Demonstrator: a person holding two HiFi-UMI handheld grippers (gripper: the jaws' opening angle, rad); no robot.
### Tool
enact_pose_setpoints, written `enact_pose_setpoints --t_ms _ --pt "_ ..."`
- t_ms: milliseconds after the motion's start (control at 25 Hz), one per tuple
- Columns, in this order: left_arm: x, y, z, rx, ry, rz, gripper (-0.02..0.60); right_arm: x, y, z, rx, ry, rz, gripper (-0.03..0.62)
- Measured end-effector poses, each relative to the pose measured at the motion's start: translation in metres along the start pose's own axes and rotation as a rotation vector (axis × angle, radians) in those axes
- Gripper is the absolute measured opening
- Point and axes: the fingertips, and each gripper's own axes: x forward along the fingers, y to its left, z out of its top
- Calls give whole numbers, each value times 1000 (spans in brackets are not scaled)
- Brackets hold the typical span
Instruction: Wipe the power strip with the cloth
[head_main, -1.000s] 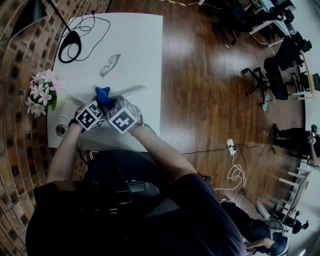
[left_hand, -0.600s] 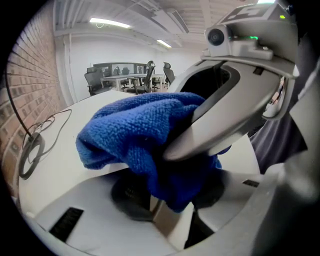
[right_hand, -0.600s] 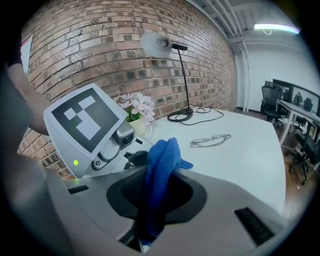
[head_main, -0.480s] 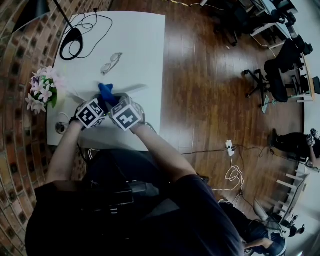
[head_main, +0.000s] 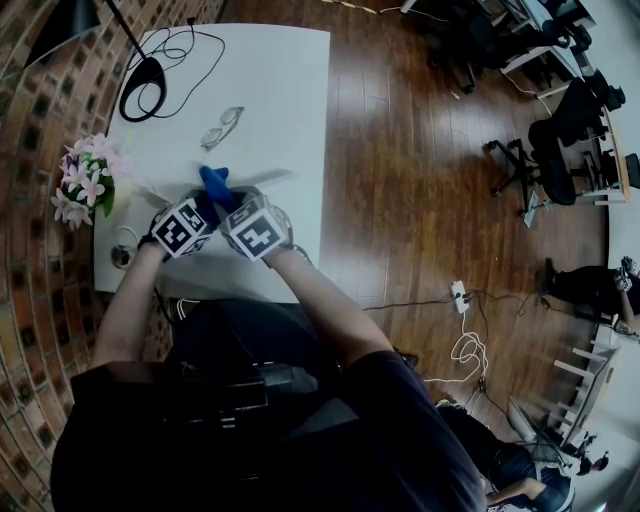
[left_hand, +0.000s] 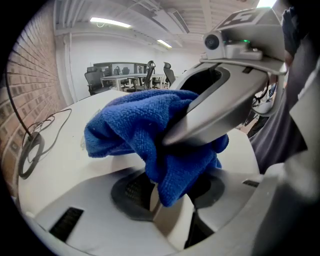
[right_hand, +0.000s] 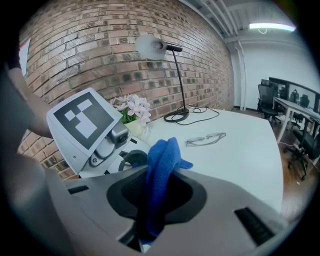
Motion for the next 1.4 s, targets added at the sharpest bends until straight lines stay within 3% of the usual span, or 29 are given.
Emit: enact_pose_setpoints --t_ms 1400 --pt "-1 -1 2 -2 -2 -1 176 -16 -25 -5 32 -12 -30 63"
